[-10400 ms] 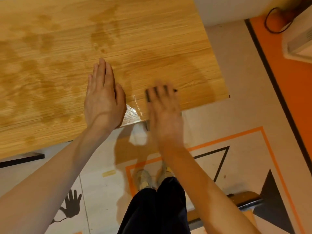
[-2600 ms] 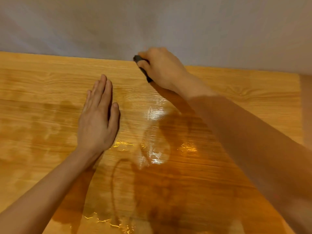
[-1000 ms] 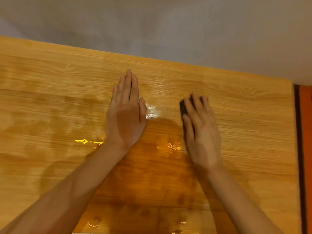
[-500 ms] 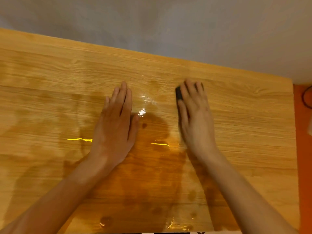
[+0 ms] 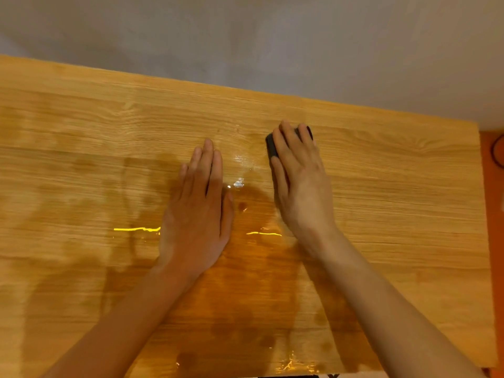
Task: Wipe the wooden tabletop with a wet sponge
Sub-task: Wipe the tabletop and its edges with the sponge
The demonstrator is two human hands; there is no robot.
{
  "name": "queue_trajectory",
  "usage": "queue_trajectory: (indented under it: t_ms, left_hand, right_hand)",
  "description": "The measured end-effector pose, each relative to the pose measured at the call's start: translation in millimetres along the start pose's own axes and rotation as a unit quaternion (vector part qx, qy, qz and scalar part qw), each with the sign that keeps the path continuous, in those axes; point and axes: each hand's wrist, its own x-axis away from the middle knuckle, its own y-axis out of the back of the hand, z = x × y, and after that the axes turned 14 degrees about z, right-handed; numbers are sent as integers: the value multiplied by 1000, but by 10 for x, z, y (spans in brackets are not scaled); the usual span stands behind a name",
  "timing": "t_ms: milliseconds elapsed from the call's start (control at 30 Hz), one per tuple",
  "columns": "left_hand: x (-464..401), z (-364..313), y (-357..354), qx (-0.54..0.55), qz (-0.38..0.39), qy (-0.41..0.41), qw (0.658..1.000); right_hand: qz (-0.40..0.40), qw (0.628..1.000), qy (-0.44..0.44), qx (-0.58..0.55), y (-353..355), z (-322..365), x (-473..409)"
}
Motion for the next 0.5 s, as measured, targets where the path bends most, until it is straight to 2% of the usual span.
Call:
queue_trajectory:
  t_ms: [67, 133, 333, 400, 500]
  left_hand:
    - [-6, 0, -6, 9, -8, 0, 1000]
    - [-8, -5, -7, 14, -11, -2, 1000]
    - [-7, 2, -20, 20, -23, 4, 1000]
    - [-2, -7, -32, 21, -23, 4, 1000]
    - [6, -22, -53, 22, -18, 2, 1000]
  right_hand:
    - [14, 1000, 13, 7, -97, 35, 315]
    - [20, 1000, 16, 13, -77, 44, 243]
    - [-13, 999, -47, 4, 152, 139, -897]
    - [-25, 999, -41, -1, 63, 150, -729]
    - [-25, 999, -22, 1, -141, 182, 26]
